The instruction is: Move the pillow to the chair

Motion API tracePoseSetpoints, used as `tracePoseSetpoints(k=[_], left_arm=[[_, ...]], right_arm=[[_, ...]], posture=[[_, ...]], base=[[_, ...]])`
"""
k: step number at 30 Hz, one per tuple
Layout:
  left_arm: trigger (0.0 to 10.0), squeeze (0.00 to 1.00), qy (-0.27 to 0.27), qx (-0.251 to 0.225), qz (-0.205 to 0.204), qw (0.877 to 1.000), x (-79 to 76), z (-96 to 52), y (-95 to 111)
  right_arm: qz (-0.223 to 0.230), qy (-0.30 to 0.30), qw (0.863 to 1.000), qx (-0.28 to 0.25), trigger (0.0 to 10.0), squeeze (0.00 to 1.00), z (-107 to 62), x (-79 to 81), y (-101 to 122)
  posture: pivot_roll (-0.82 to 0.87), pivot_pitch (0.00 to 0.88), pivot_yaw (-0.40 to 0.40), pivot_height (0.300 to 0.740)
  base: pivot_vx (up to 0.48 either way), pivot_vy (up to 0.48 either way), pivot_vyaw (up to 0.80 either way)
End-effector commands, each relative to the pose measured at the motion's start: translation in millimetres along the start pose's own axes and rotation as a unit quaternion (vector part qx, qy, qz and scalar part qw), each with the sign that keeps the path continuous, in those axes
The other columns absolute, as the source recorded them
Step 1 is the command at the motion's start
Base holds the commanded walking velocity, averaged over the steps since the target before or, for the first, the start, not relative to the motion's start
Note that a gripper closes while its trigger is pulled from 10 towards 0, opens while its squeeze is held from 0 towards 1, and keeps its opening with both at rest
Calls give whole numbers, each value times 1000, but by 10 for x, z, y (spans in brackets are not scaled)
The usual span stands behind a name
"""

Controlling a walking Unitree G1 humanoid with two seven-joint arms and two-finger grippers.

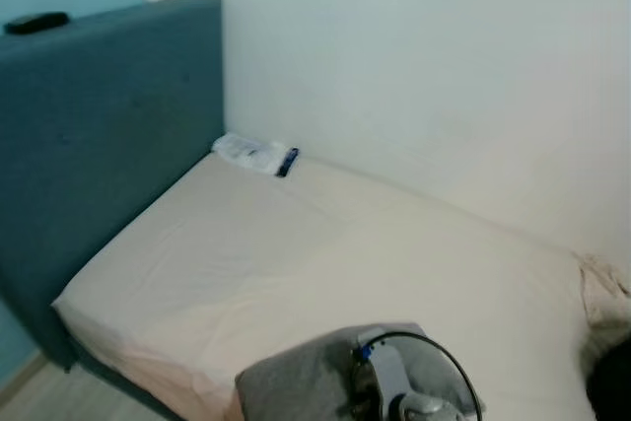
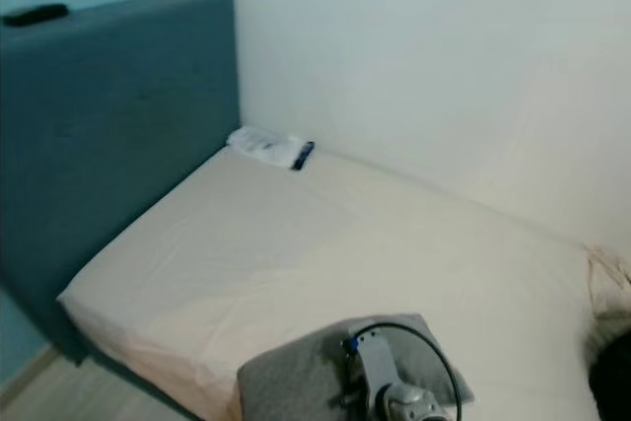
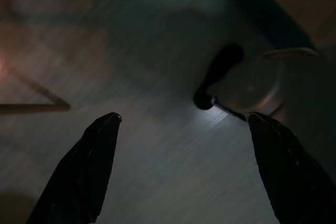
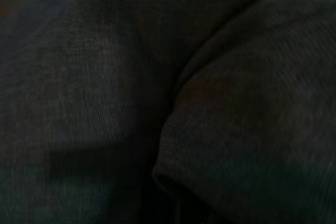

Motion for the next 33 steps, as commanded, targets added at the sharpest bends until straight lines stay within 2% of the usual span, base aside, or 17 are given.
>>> tracePoseSetpoints(k=[1, 15, 24, 33], left_arm=[[10000, 0, -14, 3, 5, 1000, -92, -5, -16], [10000, 0, -24, 12, 5, 1000, -111, -10, -47], [10000, 0, -26, 16, -11, 999, -128, -13, -63], [10000, 0, -21, 26, -11, 999, -90, -29, -134]], right_arm=[[-11, 24, 999, -18, 10000, 0, 27, 95, 68], [-31, 36, 999, -11, 10000, 0, 34, 150, 32], [-42, 40, 998, -5, 10000, 0, 38, 176, 9], [-45, 43, 998, 0, 10000, 0, 29, 180, -35]], posture=[[169, 0, -156, 740], [161, 0, -148, 740], [157, 13, -145, 740], [157, 17, -145, 740]], base=[[0, 0, 794], [0, 0, 794], [0, 0, 794], [0, 0, 794]])
Point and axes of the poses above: a point about 5 cm out from each wrist's last joint towards the gripper, its own z axis pointing out of the wrist towards the gripper, its own y axis along the axis of the wrist's last joint, x = y × z, the point moved 2 cm from there along z, pointing out of the wrist towards the gripper, and after that the axes turned 15 degrees about -z, right-handed, at the moved point
